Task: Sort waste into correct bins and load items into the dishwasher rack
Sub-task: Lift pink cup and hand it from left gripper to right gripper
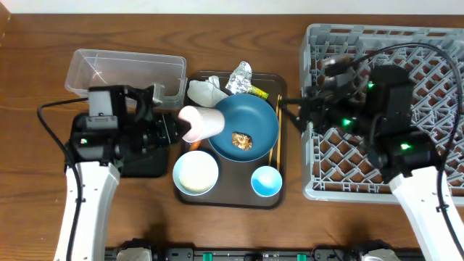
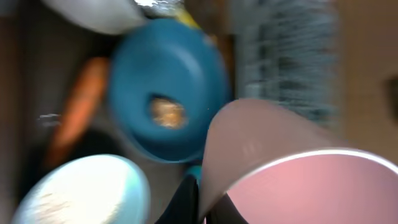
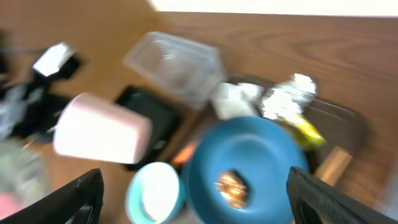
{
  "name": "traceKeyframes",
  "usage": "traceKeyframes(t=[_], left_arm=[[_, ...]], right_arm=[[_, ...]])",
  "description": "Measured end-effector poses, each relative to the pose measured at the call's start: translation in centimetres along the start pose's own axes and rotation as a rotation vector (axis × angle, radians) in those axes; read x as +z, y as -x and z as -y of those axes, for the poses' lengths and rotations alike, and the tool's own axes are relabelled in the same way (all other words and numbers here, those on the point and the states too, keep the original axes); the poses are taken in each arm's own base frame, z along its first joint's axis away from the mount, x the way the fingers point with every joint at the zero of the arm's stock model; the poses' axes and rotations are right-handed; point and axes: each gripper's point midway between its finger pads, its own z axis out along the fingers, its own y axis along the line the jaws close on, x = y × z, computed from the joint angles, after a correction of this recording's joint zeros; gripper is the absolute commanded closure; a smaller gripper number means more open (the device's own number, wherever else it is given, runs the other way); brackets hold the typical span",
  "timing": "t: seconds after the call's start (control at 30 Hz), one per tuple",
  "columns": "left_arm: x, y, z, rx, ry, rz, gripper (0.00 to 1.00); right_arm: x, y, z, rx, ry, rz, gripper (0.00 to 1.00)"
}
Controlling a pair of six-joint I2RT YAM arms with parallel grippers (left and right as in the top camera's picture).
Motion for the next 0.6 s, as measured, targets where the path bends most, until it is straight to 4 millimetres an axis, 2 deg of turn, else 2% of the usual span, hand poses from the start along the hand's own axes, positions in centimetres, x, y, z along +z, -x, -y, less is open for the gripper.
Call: traceKeyframes(t=[0.13,0.27,0.47,0.6], left_arm=[[0.0,-0.3,3.1,-0.004,-0.233,-0.063,0.94],[-0.9,-0.7,6.1,0.019,-0.437,-0.111,0.94],[-2.0,-1.1,8.1,0.038,-0.571,-0.142,0.94],[-2.3,-1.2,8.5,0.038,-0.599,-0.149,0.94]], right_arm=[[1.1,-0.3,-4.9,-0.107,0.170,-0.010,0.14],[1.7,-1.0,-9.1,-0.202,0.306,-0.023,0.14],[1.8,-1.8,-12.6,-0.287,0.427,-0.026,0.18],[1.8,-1.7,-13.5,-0.314,0.458,-0.015,0.20]])
